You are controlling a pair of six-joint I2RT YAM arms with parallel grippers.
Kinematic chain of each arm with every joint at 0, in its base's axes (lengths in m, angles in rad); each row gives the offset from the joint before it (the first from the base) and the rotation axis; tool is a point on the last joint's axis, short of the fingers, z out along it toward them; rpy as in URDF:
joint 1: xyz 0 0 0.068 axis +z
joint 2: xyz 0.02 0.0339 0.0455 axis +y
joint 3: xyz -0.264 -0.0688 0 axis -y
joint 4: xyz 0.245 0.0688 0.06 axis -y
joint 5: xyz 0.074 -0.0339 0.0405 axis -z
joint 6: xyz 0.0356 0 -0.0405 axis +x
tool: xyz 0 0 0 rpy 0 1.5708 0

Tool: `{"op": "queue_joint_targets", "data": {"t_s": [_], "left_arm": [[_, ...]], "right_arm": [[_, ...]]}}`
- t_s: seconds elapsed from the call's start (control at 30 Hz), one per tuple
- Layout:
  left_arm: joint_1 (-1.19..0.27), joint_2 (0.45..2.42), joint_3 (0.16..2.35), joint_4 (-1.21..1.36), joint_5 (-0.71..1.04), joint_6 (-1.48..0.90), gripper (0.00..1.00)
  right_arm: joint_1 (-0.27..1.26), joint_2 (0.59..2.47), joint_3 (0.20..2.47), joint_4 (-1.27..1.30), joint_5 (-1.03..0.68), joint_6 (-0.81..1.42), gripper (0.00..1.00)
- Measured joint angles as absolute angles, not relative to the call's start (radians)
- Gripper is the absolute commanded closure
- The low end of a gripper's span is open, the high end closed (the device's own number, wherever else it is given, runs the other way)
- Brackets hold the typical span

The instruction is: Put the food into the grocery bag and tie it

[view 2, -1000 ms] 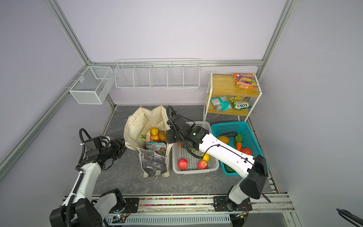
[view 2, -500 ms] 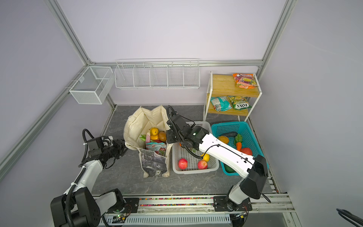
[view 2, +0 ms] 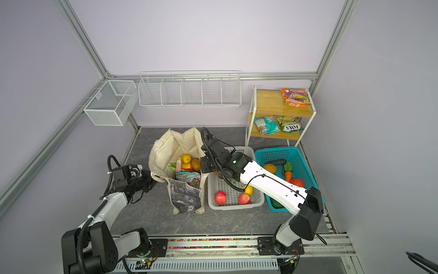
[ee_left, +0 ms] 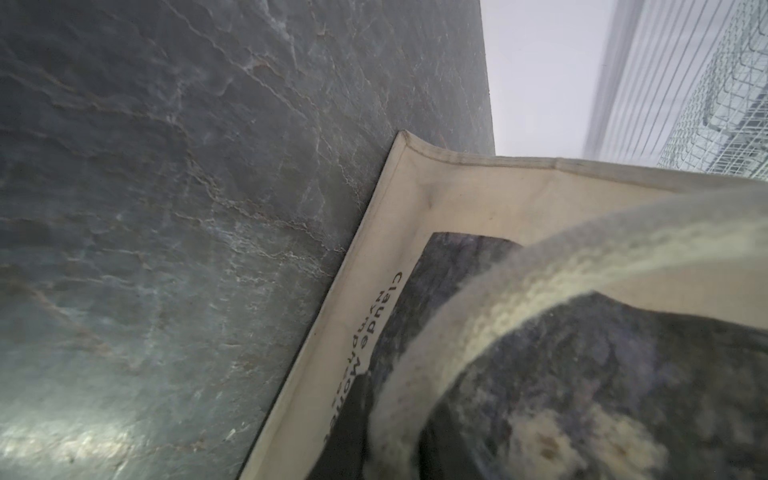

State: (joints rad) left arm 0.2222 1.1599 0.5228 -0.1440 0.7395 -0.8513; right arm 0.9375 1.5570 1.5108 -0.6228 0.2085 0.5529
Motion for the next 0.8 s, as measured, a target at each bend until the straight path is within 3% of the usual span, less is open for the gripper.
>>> {"op": "queue_joint_targets", "data": {"t_s": [0.13, 0.33, 0.57, 0.8], "left_arm": [[0.222, 1.160, 0.523, -0.152, 0.738, -0.851, 0.84], [0.222, 1.131, 0.523, -0.174, 0.729, -0.849, 0.96], [0.256, 0.916, 0.540, -0.312, 0.681, -0.851, 1.00], [0.386, 0.775, 0.854, -0.594, 0.597, -0.750, 1.00]], "right_arm": [[0.937, 1.557, 1.511, -0.623, 0.208, 0.553, 0.91], [0.937, 1.557, 1.511, -0.623, 0.208, 0.553, 0.91], [0.937, 1.557, 1.511, -0.624, 0.208, 0.553, 0.91], [0.937, 1.558, 1.521, -0.633, 0.201, 0.552, 0.90]]}}
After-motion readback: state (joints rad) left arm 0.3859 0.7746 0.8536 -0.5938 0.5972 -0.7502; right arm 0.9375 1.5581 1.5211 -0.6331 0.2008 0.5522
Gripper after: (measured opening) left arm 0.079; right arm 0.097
